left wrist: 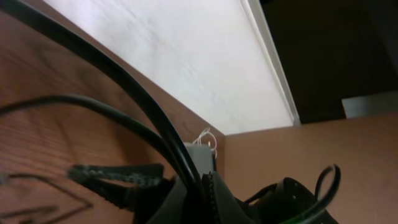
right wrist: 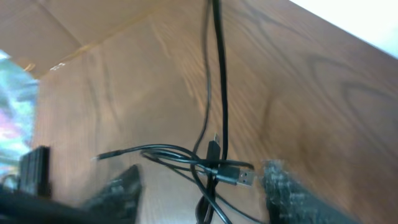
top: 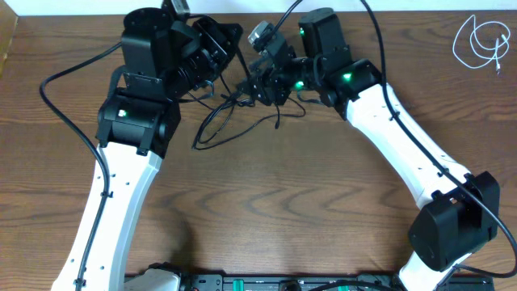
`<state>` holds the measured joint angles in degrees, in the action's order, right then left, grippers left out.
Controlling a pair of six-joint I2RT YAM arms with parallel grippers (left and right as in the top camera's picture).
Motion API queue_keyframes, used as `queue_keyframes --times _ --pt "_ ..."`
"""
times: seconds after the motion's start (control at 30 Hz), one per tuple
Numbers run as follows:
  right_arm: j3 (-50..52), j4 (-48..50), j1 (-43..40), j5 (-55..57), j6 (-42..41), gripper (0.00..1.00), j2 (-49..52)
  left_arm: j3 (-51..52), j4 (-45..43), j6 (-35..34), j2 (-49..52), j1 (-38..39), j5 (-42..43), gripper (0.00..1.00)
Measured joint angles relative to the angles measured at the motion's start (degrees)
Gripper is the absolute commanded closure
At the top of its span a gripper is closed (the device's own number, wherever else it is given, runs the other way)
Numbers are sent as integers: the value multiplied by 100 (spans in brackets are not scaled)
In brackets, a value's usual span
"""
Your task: Untangle cables
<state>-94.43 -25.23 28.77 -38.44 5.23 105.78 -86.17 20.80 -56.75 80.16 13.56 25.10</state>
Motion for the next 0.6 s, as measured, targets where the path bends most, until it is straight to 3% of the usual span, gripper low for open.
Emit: queue_keyframes --times 0.2,0.33,0.53,0.6 --pt "0 -39 -20 487 -361 95 0 0 262 63 0 26 0 92" --pt "0 -240 -208 592 -619 99 0 0 525 452 0 33 2 85" --pt "0 -807 -498 675 -933 99 0 -2 1178 1635 0 37 0 34" --pt "0 -929 -546 697 -1043 99 0 -2 1445 2024 0 37 0 23"
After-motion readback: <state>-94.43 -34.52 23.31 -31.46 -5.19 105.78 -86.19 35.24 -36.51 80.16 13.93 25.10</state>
